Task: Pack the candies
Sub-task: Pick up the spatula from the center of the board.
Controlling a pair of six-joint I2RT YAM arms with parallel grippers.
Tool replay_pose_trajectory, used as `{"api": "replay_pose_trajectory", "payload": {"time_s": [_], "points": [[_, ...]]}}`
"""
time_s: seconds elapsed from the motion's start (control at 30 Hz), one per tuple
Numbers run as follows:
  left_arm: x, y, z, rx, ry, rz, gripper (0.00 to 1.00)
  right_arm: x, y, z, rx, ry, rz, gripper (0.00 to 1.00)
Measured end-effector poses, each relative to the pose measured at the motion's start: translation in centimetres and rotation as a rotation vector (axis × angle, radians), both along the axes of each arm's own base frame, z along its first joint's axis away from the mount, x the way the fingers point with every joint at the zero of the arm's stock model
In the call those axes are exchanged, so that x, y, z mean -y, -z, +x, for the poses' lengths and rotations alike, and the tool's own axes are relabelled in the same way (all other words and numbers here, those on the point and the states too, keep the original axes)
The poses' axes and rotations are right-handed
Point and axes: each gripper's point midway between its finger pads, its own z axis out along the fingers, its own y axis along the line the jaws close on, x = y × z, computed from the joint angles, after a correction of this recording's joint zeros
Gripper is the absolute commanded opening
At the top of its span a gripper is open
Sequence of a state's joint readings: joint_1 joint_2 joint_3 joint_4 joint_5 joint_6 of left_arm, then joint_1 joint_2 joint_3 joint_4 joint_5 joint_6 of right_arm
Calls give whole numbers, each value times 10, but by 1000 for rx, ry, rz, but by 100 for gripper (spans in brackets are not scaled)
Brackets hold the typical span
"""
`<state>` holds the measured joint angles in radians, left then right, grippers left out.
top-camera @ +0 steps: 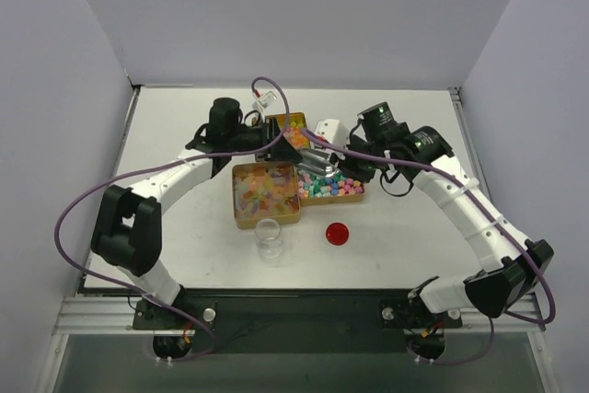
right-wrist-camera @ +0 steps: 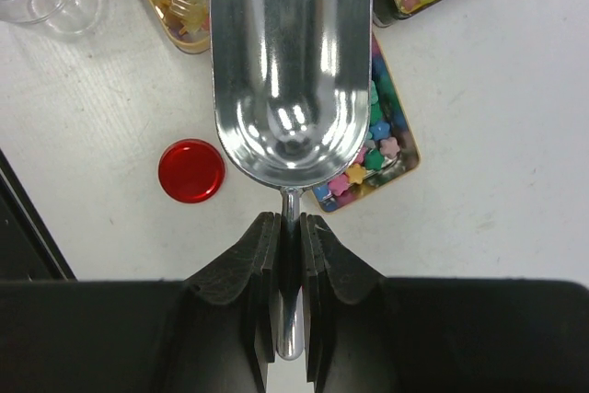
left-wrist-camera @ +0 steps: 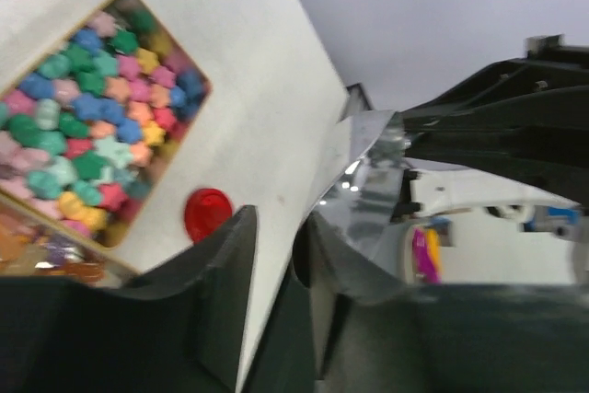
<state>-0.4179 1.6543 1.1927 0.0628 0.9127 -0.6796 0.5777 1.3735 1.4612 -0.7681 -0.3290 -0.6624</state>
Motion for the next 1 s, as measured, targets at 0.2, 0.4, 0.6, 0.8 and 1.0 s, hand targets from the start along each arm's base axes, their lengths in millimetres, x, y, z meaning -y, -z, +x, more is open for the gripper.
{"api": "replay_pose_trajectory", "payload": {"time_s": [0.2, 0.4, 0.6, 0.8, 1.0], "points": [[12, -12, -13, -36, 113, -140, 0, 4, 4, -6, -33, 11, -12, 34], [13, -16, -29, -86, 184, -206, 0, -2, 2, -11, -52, 8, 30, 47], [11, -27, -35, -93, 223, -239, 0, -3, 7, -17, -71, 1, 43, 41], [9, -29, -34, -105, 221, -244, 0, -3, 10, -18, -79, 2, 45, 35], [9, -29, -34, -108, 220, -244, 0, -2, 7, -17, -61, 5, 50, 32]]}}
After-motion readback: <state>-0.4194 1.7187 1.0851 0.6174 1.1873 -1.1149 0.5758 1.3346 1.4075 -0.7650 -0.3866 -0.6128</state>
